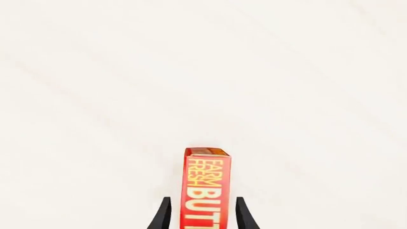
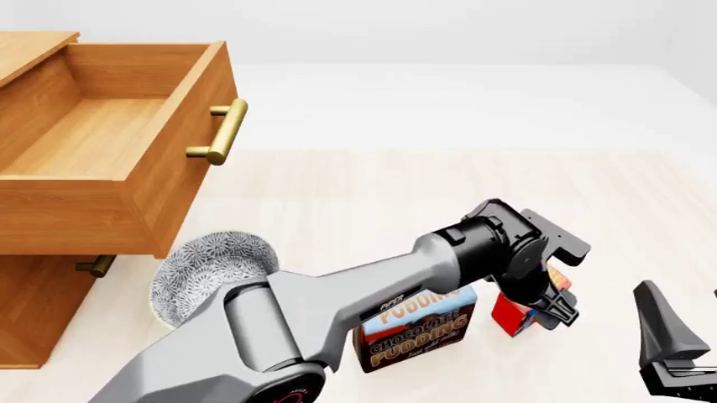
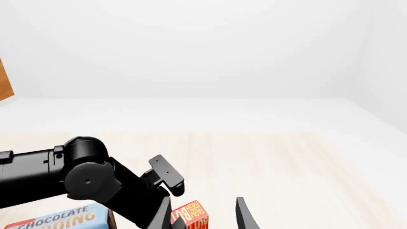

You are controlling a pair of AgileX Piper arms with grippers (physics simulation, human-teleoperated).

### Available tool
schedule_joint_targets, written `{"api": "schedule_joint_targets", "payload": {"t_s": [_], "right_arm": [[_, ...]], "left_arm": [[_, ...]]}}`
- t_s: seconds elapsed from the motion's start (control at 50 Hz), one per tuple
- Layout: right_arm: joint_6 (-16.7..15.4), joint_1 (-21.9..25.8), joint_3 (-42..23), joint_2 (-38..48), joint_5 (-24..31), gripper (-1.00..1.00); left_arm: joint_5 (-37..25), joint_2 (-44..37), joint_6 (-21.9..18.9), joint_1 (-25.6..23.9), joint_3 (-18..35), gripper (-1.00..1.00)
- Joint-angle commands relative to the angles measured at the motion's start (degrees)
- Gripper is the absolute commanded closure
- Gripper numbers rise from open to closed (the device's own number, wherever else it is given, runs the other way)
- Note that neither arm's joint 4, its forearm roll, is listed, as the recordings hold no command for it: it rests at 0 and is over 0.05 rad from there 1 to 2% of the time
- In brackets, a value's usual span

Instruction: Put the butter at the back in the top drawer of the cabinet and close it.

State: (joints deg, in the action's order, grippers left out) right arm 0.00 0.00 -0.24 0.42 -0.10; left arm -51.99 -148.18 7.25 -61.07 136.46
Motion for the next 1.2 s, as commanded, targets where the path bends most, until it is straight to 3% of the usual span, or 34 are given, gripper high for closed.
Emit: {"api": "schedule_joint_targets", "payload": {"t_s": [0.02,0.22,0.24,0.48,0.86,1.08,1.2], "right_arm": [[0.00,0.00,0.00,0.00,0.00,-1.00],[0.00,0.00,0.00,0.00,0.00,-1.00],[0.00,0.00,0.00,0.00,0.00,-1.00],[0.00,0.00,0.00,0.00,0.00,-1.00],[0.00,0.00,0.00,0.00,0.00,-1.00],[0.00,0.00,0.00,0.00,0.00,-1.00],[0.00,0.00,0.00,0.00,0.00,-1.00]], "left_arm": [[0.39,-0.75,0.75,-0.28,-0.11,-1.00],[-0.16,-1.67,0.34,0.11,0.71,-1.00],[-0.08,-1.60,-0.42,0.44,0.66,1.00],[-0.13,-1.29,-1.72,0.79,0.44,1.00],[1.78,7.81,-3.02,-0.52,-2.95,1.00],[0.54,12.88,-2.78,-2.46,-2.72,1.00],[-0.76,15.42,-3.36,-1.17,-3.31,1.00]]}}
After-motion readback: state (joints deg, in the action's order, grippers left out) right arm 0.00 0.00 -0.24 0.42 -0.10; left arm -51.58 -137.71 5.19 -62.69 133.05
